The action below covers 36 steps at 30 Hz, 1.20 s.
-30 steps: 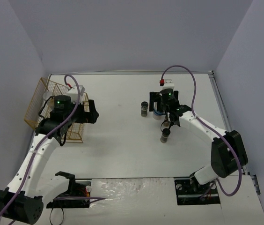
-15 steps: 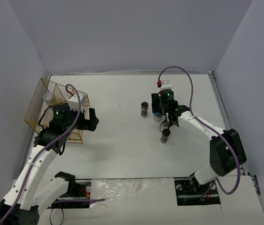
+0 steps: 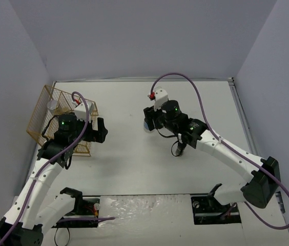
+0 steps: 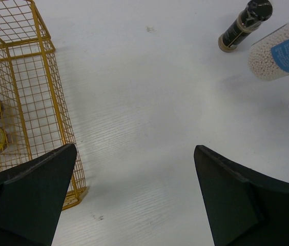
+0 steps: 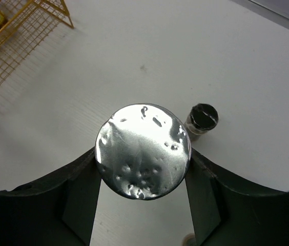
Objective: Organize the condiment bottles
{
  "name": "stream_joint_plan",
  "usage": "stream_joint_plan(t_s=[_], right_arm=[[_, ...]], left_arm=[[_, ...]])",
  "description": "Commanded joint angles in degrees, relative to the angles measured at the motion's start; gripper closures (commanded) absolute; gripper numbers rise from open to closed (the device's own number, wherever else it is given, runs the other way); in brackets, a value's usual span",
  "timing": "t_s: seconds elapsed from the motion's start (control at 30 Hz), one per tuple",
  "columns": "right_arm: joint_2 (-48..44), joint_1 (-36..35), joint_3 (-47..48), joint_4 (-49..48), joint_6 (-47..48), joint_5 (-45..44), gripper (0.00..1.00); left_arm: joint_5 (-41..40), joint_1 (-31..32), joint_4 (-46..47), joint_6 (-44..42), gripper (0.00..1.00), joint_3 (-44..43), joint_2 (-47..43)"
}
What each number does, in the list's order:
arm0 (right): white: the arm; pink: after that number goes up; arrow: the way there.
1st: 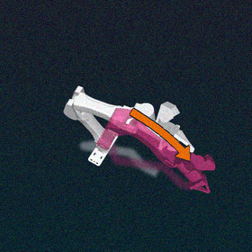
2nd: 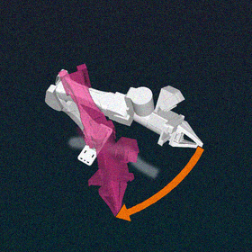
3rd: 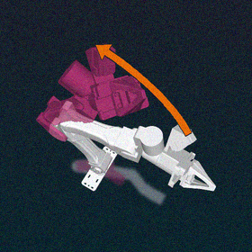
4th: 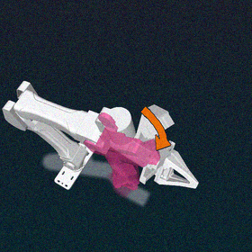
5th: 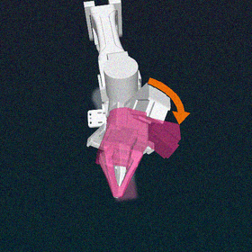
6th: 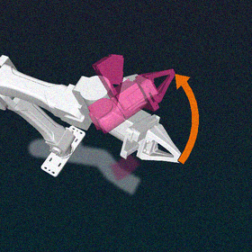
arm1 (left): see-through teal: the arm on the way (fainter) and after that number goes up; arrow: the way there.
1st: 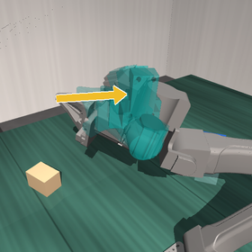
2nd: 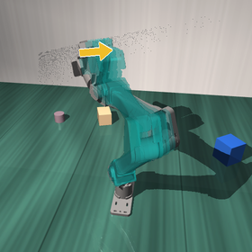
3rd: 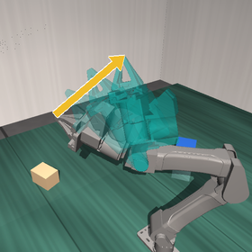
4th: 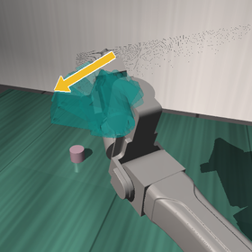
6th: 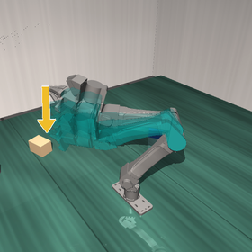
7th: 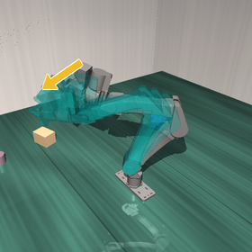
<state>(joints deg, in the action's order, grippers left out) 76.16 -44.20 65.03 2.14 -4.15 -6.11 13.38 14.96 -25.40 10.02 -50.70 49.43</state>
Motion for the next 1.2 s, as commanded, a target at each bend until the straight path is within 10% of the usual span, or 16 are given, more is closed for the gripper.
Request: stream_joint_plan(t_s=[0.0,0.53,0.97,1.17], right_arm=[[4.1,-1.2,3.4,-11.7,3.1,6.5,0.98],[19.8,-5.1,4.0,-24.1,7.6,7.1,0.89],[13.1,-5.7,-3.9,-23.5,7.4,4.1,0.1],[4.5,-5.6,-8.7,-20.2,6.8,-1.1,0.0]], left_arm=[[-3.5,0.2,2.9,-0.5,0.03,-1.1,-0.5],[-11.4,0.1,2.4,0.4,0.03,-0.8,-1.1],[3.4,0.2,6.1,1.8,0.03,0.0,0.9],[8.6,1.1,10.3,4.1,0.03,0.0,3.7]])
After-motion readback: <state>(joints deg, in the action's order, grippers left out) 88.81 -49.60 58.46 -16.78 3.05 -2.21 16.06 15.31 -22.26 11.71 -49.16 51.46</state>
